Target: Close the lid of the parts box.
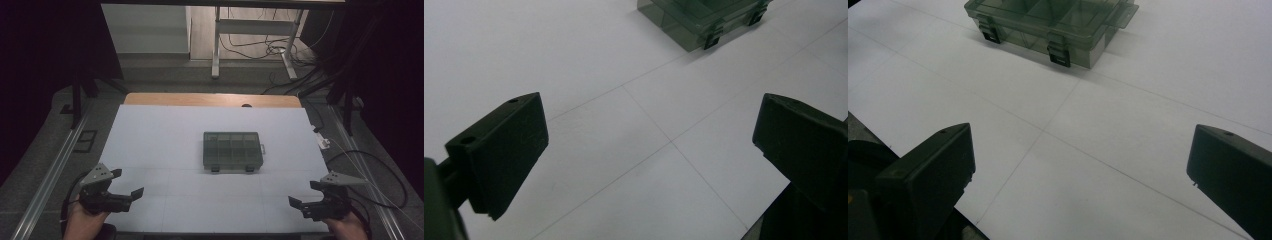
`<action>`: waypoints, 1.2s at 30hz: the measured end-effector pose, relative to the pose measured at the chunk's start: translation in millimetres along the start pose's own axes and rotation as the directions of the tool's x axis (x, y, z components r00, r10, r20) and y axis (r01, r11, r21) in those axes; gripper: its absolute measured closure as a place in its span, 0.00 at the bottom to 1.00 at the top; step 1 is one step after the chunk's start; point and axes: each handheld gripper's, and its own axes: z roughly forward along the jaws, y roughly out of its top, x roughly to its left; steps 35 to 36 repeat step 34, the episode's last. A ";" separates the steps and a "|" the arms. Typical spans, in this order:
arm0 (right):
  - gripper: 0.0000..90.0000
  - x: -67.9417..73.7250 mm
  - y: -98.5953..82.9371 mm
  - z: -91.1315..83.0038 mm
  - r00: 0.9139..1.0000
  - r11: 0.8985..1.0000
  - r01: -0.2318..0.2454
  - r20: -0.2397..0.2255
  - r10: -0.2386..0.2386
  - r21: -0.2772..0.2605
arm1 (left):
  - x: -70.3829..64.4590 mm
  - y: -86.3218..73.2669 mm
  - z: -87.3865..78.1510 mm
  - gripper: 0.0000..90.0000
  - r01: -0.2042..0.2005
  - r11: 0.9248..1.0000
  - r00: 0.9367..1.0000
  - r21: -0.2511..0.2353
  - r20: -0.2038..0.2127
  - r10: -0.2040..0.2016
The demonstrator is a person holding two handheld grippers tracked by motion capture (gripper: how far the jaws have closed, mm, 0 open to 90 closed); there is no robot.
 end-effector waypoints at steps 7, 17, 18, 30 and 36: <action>0.00 -0.7 -4.4 -6.2 1.000 1.000 -0.009 0.016 0.009 -0.005 | 1.0 -4.9 -8.0 0.02 0.018 1.000 1.000 -0.005 -0.016 -0.019; 0.00 0.0 -8.1 -13.2 0.999 1.000 -0.011 0.036 0.010 0.001 | 1.1 -8.8 -14.2 0.02 0.032 0.999 0.999 0.010 -0.032 -0.032; 0.00 0.2 -8.6 -13.8 0.999 1.000 -0.010 0.038 0.010 0.001 | 1.0 -9.2 -14.7 0.02 0.033 0.999 0.999 0.011 -0.034 -0.033; 0.00 3.3 -13.2 -19.6 0.997 1.000 -0.004 0.077 0.002 0.028 | -0.2 -11.9 -18.4 0.02 0.040 0.999 0.999 0.027 -0.037 -0.039; 0.00 2.7 -13.3 -19.3 0.997 0.999 -0.003 0.080 0.001 0.032 | 0.5 -11.2 -17.8 0.02 0.044 0.999 0.998 0.026 -0.035 -0.043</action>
